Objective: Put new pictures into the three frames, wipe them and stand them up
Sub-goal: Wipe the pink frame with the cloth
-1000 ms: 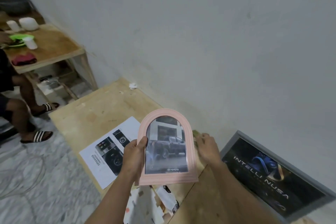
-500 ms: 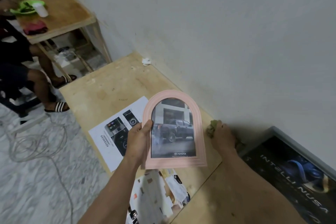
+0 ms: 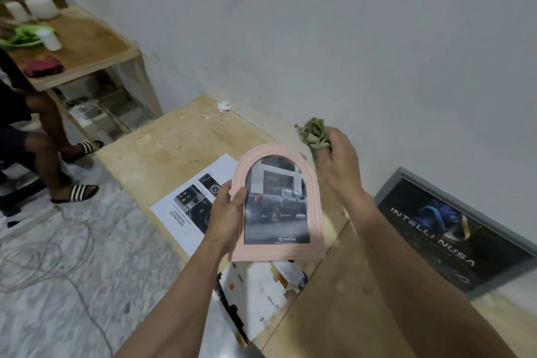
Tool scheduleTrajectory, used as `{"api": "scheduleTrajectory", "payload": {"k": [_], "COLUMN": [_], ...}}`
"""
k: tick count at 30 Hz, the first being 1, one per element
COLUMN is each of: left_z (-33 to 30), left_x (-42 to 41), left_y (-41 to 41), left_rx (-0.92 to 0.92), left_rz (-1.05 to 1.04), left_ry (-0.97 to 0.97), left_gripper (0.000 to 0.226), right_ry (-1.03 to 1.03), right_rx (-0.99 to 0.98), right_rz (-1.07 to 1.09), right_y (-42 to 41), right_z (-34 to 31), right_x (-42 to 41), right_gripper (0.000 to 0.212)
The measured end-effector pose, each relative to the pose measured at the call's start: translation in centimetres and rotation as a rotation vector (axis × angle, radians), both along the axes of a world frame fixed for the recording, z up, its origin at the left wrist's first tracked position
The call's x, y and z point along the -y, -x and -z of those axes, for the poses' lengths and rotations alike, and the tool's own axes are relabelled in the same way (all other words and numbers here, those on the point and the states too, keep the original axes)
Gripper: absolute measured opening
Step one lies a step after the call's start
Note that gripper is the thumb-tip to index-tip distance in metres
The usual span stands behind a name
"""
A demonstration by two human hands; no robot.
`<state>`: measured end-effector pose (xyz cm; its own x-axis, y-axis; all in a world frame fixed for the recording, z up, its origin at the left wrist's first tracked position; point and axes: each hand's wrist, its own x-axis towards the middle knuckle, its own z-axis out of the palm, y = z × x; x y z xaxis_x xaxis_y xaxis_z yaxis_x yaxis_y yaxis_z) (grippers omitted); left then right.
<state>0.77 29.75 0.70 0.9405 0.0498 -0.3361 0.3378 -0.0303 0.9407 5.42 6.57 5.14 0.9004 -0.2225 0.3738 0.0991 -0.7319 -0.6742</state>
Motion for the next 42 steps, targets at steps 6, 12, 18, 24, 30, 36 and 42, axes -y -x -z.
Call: {"api": "scheduleTrajectory", "payload": {"k": [6, 12, 18, 24, 30, 36, 42], "left_z": [-3.4, -3.5, -3.3, -7.4, -9.0, -9.2, -8.7], "left_x": [-1.7, -5.9, -7.4, -6.9, -7.8, -10.6, -11.4], "left_y": [3.3, 7.5, 10.5, 12.3, 12.4, 11.8, 12.2], "left_rx": [0.111, 0.061, 0.090, 0.177, 0.271, 0.192, 0.201], "left_rz": [-0.066, -0.136, 0.000, 0.090, 0.117, 0.032, -0.003], "left_ry": [0.099, 0.147, 0.100, 0.133, 0.232, 0.353, 0.193], "left_gripper": [0.028, 0.025, 0.036, 0.025, 0.033, 0.027, 0.023], "right_ry": [0.328, 0.046, -0.491, -0.169, 0.434, 0.418, 0.389], "right_rx": [-0.045, -0.321, -0.456, -0.008, 0.002, -0.028, -0.146], "right_rz": [-0.259, -0.419, -0.316, 0.048, -0.181, -0.499, -0.718], "right_y": [8.8, 20.8, 22.0, 17.9, 17.9, 21.9, 25.3], "right_z": [0.9, 2.9, -6.3, -9.6, -7.2, -5.2, -4.4], "right_x": [-8.3, -12.0, -10.6, -11.0, -15.6, -19.3, -18.6], "right_gripper": [0.064, 0.061, 0.028, 0.046, 0.063, 0.074, 0.066]}}
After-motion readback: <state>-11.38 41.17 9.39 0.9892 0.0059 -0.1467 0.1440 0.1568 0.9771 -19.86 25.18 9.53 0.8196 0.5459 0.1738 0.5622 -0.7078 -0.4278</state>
